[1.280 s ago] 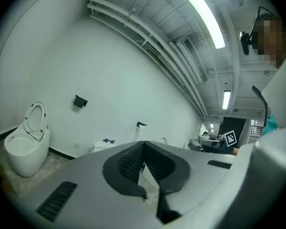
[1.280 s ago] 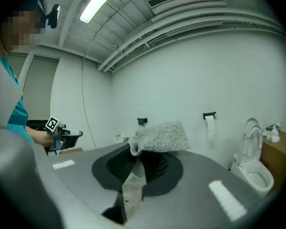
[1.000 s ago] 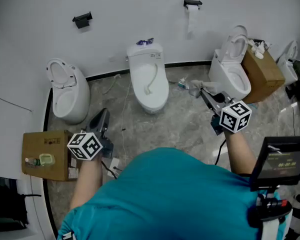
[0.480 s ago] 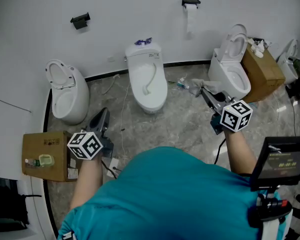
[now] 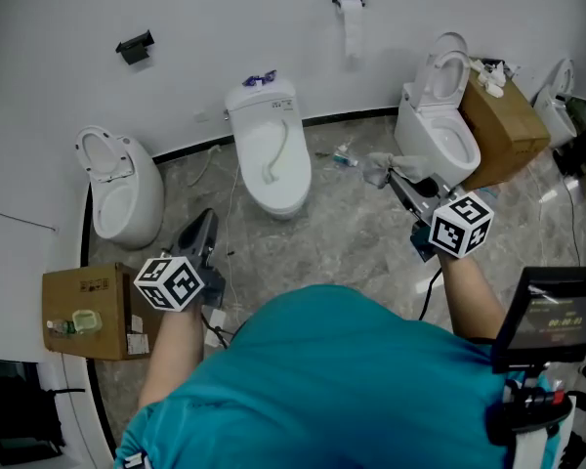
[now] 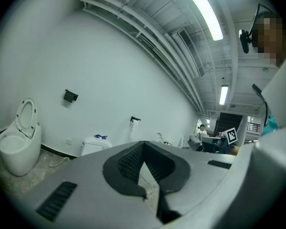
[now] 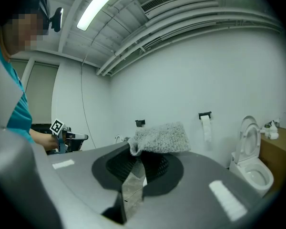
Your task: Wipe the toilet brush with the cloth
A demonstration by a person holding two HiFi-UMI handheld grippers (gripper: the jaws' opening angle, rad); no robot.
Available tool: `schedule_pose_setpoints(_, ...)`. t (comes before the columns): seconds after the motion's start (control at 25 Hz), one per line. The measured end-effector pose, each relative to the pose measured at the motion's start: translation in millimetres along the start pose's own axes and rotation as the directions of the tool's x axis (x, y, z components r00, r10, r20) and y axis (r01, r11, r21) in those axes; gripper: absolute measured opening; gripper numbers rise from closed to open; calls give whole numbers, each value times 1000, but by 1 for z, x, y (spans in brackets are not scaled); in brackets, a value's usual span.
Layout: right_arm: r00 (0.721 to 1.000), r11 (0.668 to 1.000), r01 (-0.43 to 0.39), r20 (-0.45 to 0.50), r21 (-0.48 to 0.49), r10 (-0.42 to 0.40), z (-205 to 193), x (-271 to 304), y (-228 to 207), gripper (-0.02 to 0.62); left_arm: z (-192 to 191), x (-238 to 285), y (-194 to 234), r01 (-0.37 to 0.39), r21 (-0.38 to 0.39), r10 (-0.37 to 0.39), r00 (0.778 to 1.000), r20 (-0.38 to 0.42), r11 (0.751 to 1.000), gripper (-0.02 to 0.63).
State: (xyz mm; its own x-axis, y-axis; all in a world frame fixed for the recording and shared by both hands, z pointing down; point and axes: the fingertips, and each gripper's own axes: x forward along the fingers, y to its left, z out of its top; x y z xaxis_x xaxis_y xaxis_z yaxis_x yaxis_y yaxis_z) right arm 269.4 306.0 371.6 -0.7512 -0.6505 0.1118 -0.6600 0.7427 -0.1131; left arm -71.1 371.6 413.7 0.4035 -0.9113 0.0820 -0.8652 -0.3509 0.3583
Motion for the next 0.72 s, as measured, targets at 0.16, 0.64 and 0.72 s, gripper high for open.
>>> schedule_pose_setpoints(0.16, 1000, 1000, 20, -7, 22, -20, -4, -11, -16, 34, -7, 17, -13, 24, -2, -24, 999, -35, 1000, 6)
schedule_pose_setpoints(0.64, 995, 996, 83, -50, 22, -82, 5, 55, -34, 35, 14, 82, 48, 101, -41, -104, 992, -73, 994, 6)
schedule_pose_setpoints(0.72, 994, 995, 94, -49, 18, -93, 16, 81, -35, 35, 27, 96, 71, 114, -50, -118, 990, -75, 992, 5)
